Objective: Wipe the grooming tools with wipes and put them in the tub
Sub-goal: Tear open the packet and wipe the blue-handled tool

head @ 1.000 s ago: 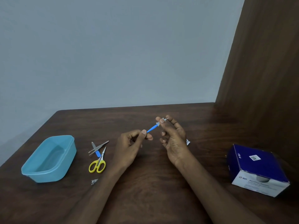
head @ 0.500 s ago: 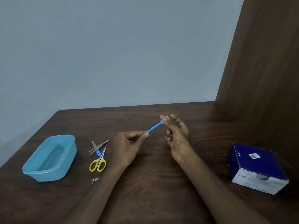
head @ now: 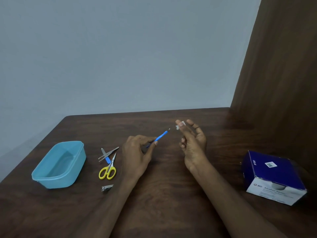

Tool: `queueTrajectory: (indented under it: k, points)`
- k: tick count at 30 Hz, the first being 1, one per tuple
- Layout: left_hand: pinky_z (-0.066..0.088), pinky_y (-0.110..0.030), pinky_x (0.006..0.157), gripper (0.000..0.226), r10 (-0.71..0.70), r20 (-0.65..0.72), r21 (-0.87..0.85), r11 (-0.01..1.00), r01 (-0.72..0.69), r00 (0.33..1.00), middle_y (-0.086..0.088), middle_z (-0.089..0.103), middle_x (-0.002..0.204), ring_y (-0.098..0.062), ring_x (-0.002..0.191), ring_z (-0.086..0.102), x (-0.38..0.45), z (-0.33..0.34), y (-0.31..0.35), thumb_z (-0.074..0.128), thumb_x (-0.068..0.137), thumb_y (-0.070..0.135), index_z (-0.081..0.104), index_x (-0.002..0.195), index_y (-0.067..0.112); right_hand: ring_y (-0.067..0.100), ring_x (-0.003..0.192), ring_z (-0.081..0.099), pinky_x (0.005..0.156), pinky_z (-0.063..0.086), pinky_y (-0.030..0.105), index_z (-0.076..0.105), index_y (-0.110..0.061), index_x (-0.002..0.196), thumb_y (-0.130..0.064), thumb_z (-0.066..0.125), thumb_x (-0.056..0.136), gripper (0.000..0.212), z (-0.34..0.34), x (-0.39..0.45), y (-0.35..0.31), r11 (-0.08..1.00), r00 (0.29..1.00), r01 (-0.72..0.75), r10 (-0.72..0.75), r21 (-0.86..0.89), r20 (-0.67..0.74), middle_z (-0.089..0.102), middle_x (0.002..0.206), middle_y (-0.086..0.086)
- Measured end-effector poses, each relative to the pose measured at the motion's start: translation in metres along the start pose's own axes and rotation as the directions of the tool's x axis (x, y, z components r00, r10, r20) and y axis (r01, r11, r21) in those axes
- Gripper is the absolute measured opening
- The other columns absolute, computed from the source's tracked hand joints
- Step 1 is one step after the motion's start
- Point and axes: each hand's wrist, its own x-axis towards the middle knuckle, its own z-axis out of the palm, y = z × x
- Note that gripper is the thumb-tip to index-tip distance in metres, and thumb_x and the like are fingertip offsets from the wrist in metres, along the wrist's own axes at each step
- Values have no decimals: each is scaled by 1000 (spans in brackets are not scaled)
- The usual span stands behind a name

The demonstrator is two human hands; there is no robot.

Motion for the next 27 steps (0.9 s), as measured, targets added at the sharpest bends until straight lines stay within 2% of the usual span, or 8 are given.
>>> queueTrajectory:
  k: [4, 8, 10, 14, 17, 22, 24, 27]
  points:
    - [62, -40, 73, 10, -99, -9, -92, 991, 98, 995, 17, 76, 92, -2, 81, 71, 0, 1, -6, 81, 93, 34, 83, 103, 33, 2, 50, 49, 45, 38, 17, 68, -15, 110, -9, 86, 84, 32, -4, 4, 4, 999, 1000, -17, 17, 33, -13, 81, 95, 4]
    - [65, -34, 75, 15, -152, -23, -87, 985, 150, 988, 21, 78, 96, 5, 80, 72, -1, 4, -5, 80, 94, 29, 84, 108, 31, 11, 59, 59, 57, 52, 22, 72, -8, 100, -6, 85, 86, 19, -6, 3, 17, 982, 994, 31, -10, -188, 111, 79, 85, 10]
    - [66, -31, 78, 17, -177, -33, -80, 982, 174, 984, 20, 79, 97, 8, 82, 71, -1, 3, -6, 79, 95, 29, 83, 111, 29, 14, 68, 67, 64, 57, 24, 73, -5, 100, -5, 85, 86, 18, -7, 2, 20, 971, 987, 62, -26, -233, 156, 79, 84, 11]
    - [59, -12, 75, 16, -154, -77, -75, 986, 148, 985, 14, 80, 97, 9, 79, 68, -7, -3, -2, 78, 95, 19, 83, 110, 21, 16, 79, 73, 73, 61, 27, 73, -1, 104, -8, 78, 93, 14, -4, -4, 20, 986, 972, 7, 32, -168, 232, 80, 100, 20]
    - [62, -21, 72, 15, -137, -133, -55, 990, 131, 982, 10, 80, 92, -1, 77, 72, -12, -18, 8, 80, 92, 14, 85, 106, 19, 16, 79, 73, 74, 61, 26, 71, 0, 106, -2, 71, 96, 10, -2, -8, 17, 991, 958, -57, 89, -121, 272, 80, 102, 22]
    - [60, -26, 74, 12, -136, -64, 112, 983, 142, 989, 10, 81, 86, -2, 75, 73, -10, -64, 15, 80, 91, 20, 86, 99, 27, 18, 88, 76, 76, 61, 26, 66, 0, 115, 13, 70, 90, 29, -1, -21, 15, 983, 925, -73, 129, -168, 357, 81, 104, 18]
    - [58, -25, 75, 11, -221, -44, 207, 952, 225, 974, 15, 81, 88, 0, 80, 74, -6, -90, 14, 79, 91, 31, 85, 101, 33, 16, 87, 74, 75, 59, 26, 65, -1, 118, 12, 71, 89, 32, -3, -26, 14, 975, 912, -41, 125, -216, 390, 82, 104, 15]
    - [54, -27, 74, 16, -378, -95, 394, 835, 383, 921, 20, 80, 88, -5, 90, 74, 1, -138, 6, 78, 88, 46, 83, 100, 36, 15, 83, 71, 69, 57, 23, 65, -2, 118, 9, 73, 90, 31, -4, -30, 12, 967, 903, -3, 111, -253, 414, 82, 102, 12]
